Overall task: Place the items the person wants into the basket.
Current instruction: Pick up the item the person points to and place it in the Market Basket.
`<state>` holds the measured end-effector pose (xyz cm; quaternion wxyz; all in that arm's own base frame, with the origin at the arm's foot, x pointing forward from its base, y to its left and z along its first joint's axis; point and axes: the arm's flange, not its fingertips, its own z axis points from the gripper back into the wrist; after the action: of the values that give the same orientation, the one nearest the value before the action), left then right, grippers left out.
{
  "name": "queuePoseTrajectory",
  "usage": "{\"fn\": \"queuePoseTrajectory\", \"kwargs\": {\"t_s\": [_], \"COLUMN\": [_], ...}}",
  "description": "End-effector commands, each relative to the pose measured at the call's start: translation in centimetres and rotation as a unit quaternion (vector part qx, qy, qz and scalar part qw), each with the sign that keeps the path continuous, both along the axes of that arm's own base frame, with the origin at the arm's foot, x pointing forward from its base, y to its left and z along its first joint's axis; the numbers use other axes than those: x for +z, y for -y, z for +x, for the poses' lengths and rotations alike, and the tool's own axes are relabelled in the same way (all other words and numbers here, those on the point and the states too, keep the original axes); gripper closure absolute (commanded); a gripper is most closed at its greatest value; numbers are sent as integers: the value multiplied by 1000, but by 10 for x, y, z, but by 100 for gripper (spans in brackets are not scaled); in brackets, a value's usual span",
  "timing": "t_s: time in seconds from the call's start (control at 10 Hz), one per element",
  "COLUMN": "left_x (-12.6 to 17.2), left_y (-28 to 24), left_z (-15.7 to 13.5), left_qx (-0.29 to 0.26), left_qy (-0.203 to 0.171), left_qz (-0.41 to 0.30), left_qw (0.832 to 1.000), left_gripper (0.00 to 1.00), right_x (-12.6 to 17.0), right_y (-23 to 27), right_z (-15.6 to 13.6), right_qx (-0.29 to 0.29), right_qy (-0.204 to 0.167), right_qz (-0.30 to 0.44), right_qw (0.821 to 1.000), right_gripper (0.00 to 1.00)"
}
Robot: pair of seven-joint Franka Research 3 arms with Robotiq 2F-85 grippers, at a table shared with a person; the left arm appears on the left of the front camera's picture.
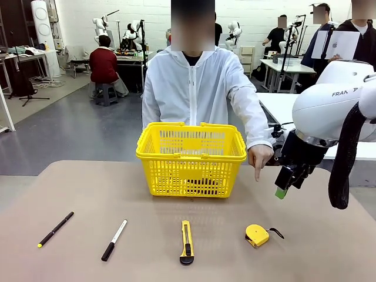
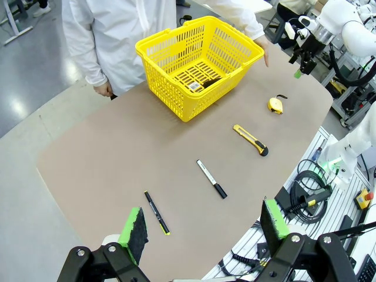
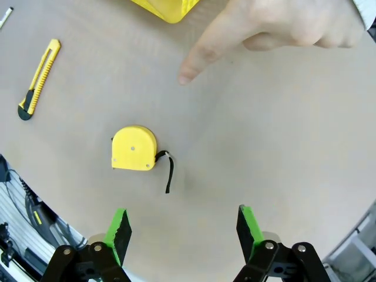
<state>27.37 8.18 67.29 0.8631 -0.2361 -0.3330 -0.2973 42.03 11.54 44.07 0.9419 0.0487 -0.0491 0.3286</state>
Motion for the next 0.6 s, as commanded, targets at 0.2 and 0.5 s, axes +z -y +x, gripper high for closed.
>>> {"fn": "queuePoseTrajectory", "kwargs": {"t_s": [0.2,0.5], "left_x": [-2,-2], "left_y": [-1,-1], "left_z": [0,0], "left_qx": [-3,-3], "left_qy": [6,6], "left_qz": [-1,-1], "left_qw": [1000,1000], "left_gripper": [0,0], "right_x": [-28,-72], "right_y": [-22,-67], "right_z": [-3,-17], "right_qx": [-25,-7], "right_qy": [11,-2], "right_qz": [-39,-89], "right_qw": [999,996], "right_gripper": [7,7]}}
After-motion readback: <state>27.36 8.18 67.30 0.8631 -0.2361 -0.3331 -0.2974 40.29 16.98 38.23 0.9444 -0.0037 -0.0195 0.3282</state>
